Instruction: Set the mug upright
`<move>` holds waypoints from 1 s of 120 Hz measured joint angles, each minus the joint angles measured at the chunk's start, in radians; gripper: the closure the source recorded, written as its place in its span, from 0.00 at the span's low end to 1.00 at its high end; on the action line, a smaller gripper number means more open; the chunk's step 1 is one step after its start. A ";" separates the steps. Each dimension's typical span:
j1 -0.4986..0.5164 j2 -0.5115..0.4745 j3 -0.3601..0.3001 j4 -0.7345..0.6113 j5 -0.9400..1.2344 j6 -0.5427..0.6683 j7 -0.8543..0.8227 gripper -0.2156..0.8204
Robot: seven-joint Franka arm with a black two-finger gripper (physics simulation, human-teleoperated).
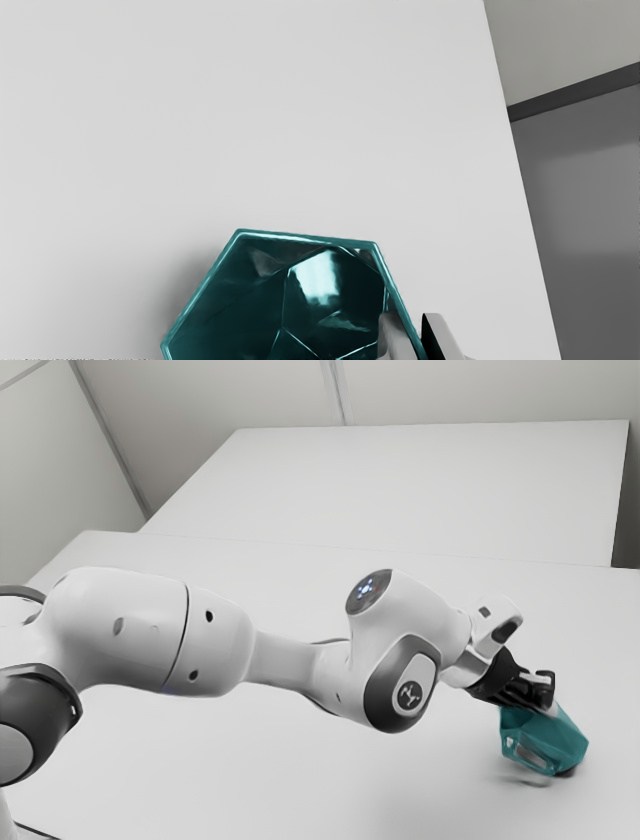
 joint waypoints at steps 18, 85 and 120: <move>0.000 -0.024 0.009 -0.003 0.004 -0.024 -0.037 0.96; 0.320 -0.263 0.117 -0.043 0.286 -0.651 -0.132 0.97; 0.475 -0.273 0.184 -0.020 0.595 -0.825 -0.154 0.97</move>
